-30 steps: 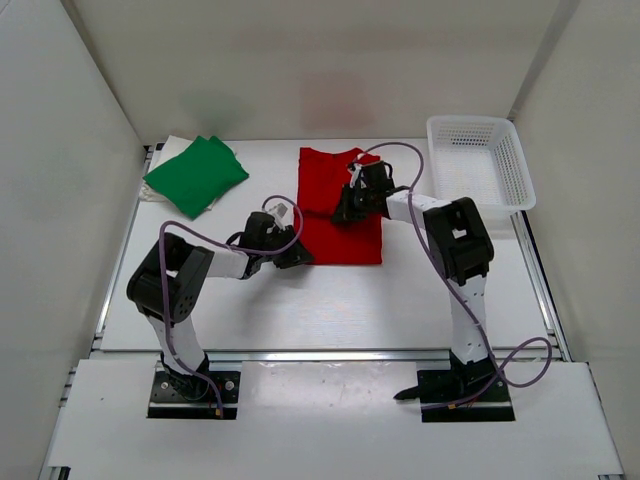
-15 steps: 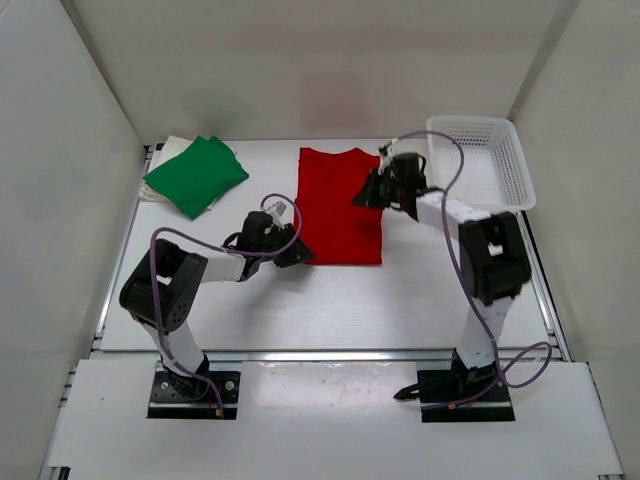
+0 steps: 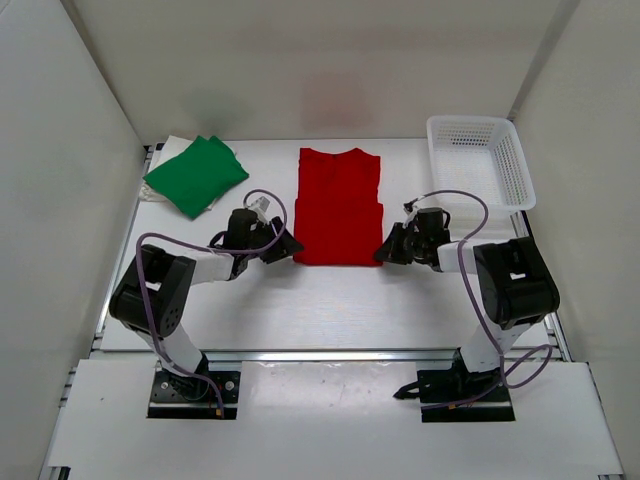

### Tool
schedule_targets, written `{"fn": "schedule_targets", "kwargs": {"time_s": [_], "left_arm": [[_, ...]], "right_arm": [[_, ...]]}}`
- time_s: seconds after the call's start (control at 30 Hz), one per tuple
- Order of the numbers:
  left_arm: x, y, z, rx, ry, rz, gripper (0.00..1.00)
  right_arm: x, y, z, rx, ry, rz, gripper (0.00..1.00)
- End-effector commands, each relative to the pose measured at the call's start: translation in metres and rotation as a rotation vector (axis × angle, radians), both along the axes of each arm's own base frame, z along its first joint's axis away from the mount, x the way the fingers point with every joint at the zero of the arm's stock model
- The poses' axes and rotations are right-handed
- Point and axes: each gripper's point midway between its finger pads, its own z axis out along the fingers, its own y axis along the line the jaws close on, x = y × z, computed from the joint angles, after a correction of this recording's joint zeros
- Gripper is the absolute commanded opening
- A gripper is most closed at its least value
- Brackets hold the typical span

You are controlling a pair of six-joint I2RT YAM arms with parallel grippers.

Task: Fold and stack the t-shirts
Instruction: Grab one side of the 2/3 rectangular tshirt with both arms

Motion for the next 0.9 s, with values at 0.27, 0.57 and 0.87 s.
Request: {"fn": "schedule_targets", "kwargs": {"time_s": [0.27, 0.57, 0.87], "left_arm": [[-0.013, 0.025, -0.006, 0.155, -0.045, 0.041, 0.98], [-0.021, 0.007, -0.030, 0.156, 0.013, -0.018, 0.56], [-0.010, 0.000, -0.032, 0.140, 0.019, -0.001, 0.21]], "right_arm": [[-0.005, -0.014, 0.045, 0.039, -0.178, -0.053, 0.31], [-0.022, -0.021, 0.011, -0.032, -0.061, -0.064, 0.37], [-0.016, -0.011, 0.003, 0.024, -0.020, -0.040, 0.25]]}}
